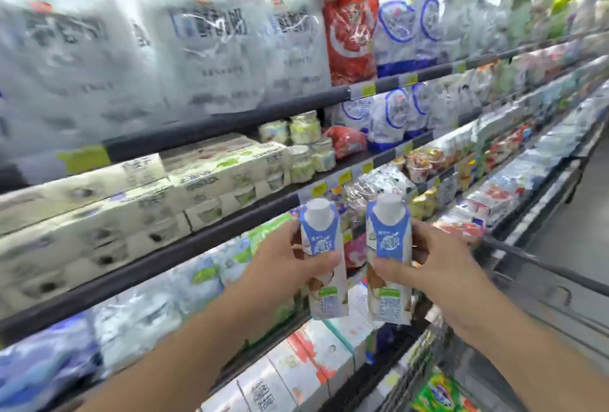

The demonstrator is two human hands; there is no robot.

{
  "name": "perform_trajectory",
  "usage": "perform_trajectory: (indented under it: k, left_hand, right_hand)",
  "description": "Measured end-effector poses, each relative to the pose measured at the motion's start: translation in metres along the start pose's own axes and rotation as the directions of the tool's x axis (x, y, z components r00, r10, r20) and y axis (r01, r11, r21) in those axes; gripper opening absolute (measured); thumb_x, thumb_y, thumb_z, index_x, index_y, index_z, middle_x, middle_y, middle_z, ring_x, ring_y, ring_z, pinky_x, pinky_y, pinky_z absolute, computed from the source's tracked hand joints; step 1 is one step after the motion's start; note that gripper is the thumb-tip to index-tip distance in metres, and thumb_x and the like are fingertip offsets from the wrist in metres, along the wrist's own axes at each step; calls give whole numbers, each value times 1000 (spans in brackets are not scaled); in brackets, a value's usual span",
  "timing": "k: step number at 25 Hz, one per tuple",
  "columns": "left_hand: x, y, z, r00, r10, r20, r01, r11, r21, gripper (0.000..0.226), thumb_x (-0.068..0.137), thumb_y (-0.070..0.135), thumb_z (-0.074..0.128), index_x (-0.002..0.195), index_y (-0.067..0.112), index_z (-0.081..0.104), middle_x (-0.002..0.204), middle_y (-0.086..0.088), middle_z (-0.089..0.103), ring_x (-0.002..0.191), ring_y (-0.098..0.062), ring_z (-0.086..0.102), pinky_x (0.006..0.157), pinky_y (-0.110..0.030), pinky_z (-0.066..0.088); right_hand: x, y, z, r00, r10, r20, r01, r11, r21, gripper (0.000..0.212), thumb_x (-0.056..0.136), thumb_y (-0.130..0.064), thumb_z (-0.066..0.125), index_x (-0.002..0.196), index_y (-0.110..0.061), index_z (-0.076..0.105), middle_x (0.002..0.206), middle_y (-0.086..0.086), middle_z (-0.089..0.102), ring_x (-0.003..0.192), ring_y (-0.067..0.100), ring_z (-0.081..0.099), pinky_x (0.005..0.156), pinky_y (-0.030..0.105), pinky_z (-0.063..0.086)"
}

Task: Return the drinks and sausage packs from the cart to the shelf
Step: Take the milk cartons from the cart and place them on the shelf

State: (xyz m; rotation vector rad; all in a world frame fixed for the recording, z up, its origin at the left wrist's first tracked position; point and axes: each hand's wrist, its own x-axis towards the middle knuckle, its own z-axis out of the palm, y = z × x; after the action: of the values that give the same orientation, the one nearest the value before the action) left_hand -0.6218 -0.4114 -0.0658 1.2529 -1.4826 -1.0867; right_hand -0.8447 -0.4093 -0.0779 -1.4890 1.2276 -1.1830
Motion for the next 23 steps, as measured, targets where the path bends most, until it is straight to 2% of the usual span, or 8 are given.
perform_trajectory:
  k: [1,3,6,10,13,17,20,23]
  left_hand:
    - [-21,3,-20,998,-6,-68,7,1000,19,30,77,16,82,102,24,67,85,5,73,68,-9,68,61,-27,54]
    - [-67,5,-65,980,-20,-199,29,998,47,31,78,17,82,104,21,67,86,4,73,68,-9,68,62,-28,53]
    - [-135,8,-130,927,-47,-372,80,994,76,36,77,23,83,109,21,67,92,5,73,72,-13,70,66,-32,52]
    - [-237,2,-218,822,-76,-564,117,992,37,38,78,24,82,113,28,65,104,10,73,86,-10,72,74,-29,52]
    - [-308,-6,-278,761,-79,-644,155,986,62,41,78,28,82,115,31,64,104,14,73,88,-8,73,78,-31,57]
    - [-411,-19,-376,679,-95,-728,207,976,66,38,78,30,82,111,31,64,101,14,73,84,-1,71,70,-20,56]
    - [-468,-34,-447,626,-105,-772,249,966,71,39,77,31,83,112,28,64,104,9,73,89,-9,72,78,-30,59]
    - [-490,-43,-500,594,-124,-795,269,962,52,35,79,26,82,109,26,63,98,8,74,79,-8,71,66,-25,58]
  right_hand:
    - [-5,-11,20,997,-18,70,18,1000,7,43,68,-23,89,106,-28,69,93,-12,77,85,4,71,71,22,55]
    - [-14,-32,67,977,-42,208,42,999,2,42,68,-23,88,105,-28,69,91,-14,77,82,1,71,71,24,54]
    - [-30,-57,140,940,-81,331,80,997,18,40,68,-19,89,102,-25,69,88,-11,77,79,4,72,69,28,57]
    - [-71,-93,262,855,-145,497,141,989,46,38,70,-18,87,101,-24,66,89,-9,76,72,-2,69,51,13,51]
    - [-108,-114,351,782,-165,600,163,985,58,39,70,-19,87,103,-22,67,93,-9,76,75,-3,69,53,11,50]
    - [-170,-151,486,701,-178,690,163,983,88,41,71,-20,87,107,-23,67,97,-10,75,75,-4,69,55,12,49]
    - [-206,-172,575,658,-187,729,167,981,100,43,70,-19,88,108,-22,67,95,-8,76,77,2,72,64,20,52]
    - [-220,-186,635,653,-182,735,165,982,97,43,70,-20,88,108,-20,67,96,-4,77,84,12,73,70,28,54]
